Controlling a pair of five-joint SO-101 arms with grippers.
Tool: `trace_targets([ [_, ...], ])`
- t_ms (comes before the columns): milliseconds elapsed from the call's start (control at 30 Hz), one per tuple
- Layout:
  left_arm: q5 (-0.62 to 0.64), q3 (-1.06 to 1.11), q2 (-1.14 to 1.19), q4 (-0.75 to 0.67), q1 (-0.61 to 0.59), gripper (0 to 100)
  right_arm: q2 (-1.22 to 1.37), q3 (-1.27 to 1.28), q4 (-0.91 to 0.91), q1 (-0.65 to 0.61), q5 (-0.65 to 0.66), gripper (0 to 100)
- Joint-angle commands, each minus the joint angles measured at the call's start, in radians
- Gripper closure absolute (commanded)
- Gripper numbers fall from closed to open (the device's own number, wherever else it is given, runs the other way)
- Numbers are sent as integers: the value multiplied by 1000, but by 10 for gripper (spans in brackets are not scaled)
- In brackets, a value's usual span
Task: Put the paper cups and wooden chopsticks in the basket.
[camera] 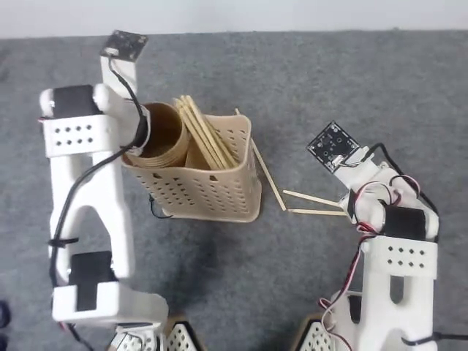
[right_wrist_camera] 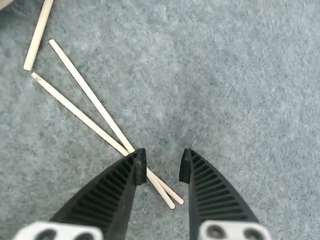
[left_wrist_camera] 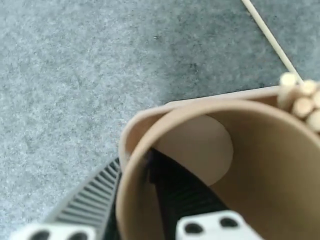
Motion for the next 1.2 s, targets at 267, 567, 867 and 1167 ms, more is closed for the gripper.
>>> trace_targets([
  [267,-14,217,17,-35,3,840,-24,-3,-19,4,-11,876],
  [567,-18,142,8,-48,2,991,-16,-3,-33,2,-11,876],
  [867,-78,104,11,17,-74,991,-16,-3,-33,4,-11,876],
  [1167,-141,13,8,29,-187,991,-19,-3,-30,2,-12,876],
])
